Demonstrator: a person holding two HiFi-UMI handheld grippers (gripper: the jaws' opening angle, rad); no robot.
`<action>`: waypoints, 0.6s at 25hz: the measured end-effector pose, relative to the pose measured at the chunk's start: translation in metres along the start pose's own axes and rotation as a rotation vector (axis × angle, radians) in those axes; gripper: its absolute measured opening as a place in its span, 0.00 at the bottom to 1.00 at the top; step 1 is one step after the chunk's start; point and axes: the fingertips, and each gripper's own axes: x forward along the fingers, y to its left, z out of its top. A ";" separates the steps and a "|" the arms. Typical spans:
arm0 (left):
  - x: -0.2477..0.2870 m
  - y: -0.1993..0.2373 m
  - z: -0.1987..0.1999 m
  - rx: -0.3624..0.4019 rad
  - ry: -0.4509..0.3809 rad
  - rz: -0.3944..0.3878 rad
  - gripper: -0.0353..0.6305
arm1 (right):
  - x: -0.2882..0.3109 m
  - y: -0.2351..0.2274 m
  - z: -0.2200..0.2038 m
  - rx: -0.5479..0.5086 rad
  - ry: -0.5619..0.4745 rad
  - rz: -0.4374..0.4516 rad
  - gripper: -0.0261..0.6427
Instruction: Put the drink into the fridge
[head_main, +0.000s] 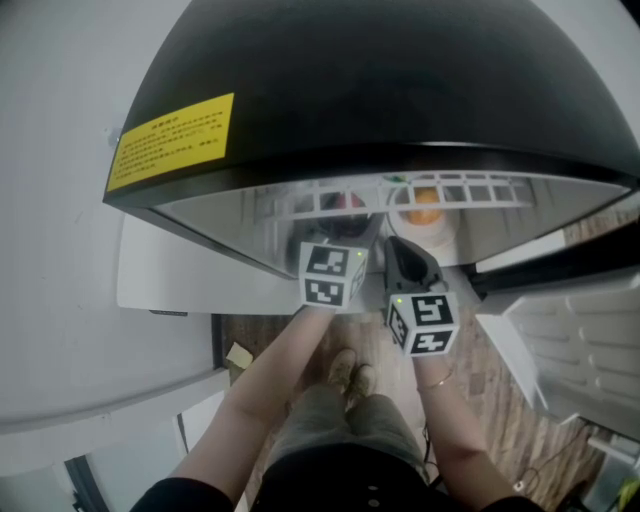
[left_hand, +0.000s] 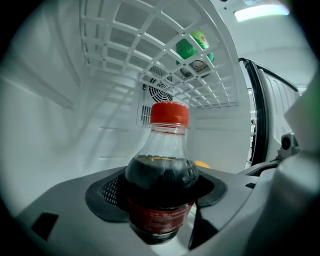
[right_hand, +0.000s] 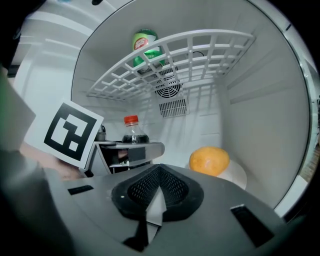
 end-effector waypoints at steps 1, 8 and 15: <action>0.000 0.000 0.000 -0.005 0.004 0.003 0.55 | -0.001 -0.001 0.000 0.002 -0.001 -0.002 0.04; -0.006 0.000 0.004 -0.056 0.010 0.015 0.58 | -0.011 0.003 0.006 0.008 -0.024 0.006 0.04; -0.025 -0.001 0.015 -0.046 -0.004 0.039 0.58 | -0.021 0.009 0.021 -0.009 -0.059 0.023 0.04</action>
